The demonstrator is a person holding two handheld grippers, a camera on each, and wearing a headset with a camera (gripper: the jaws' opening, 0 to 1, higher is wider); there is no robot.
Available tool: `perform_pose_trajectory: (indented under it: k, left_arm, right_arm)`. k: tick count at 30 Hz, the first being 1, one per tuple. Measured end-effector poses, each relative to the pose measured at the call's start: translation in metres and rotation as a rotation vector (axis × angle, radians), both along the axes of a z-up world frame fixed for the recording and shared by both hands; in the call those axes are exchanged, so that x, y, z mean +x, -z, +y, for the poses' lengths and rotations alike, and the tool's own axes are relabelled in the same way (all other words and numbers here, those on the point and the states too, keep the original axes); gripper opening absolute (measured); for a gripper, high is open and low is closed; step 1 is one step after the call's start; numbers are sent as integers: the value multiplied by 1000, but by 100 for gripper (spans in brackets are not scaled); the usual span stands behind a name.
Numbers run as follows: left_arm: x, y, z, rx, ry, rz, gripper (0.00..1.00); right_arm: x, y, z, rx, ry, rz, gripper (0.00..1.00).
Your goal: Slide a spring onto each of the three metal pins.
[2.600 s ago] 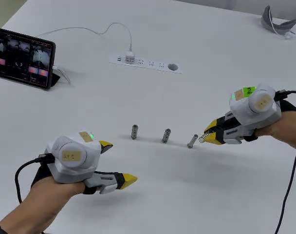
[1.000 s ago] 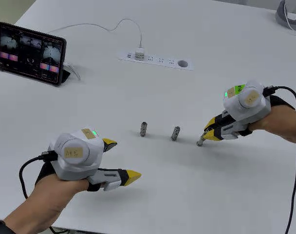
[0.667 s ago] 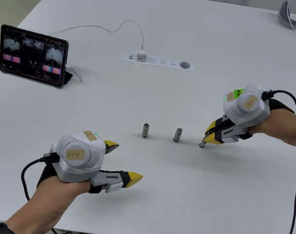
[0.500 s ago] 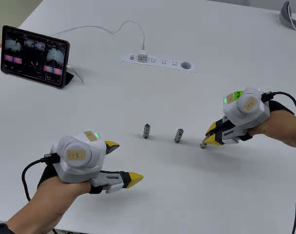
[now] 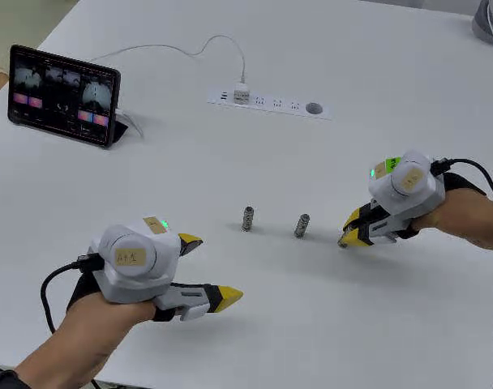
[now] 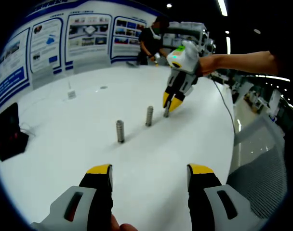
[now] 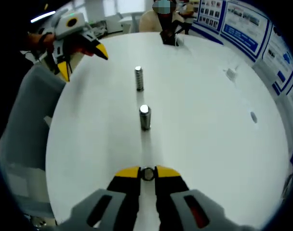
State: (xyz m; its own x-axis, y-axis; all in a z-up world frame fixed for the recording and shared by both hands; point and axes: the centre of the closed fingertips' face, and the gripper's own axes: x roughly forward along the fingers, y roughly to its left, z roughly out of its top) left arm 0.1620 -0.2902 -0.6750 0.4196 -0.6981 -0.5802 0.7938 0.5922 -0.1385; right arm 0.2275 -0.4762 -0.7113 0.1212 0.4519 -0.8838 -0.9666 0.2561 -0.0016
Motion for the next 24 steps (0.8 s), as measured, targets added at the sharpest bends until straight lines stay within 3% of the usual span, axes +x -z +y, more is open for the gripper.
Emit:
perform_pose_trajectory:
  k: [12, 24]
  left_arm:
    - [3, -8, -3, -20, 3, -6, 66]
    - [2, -10, -3, -24, -2, -1, 69]
  right_arm:
    - [-4, 5, 0, -7, -4, 14, 23]
    - [-7, -4, -5, 2, 18, -2, 38]
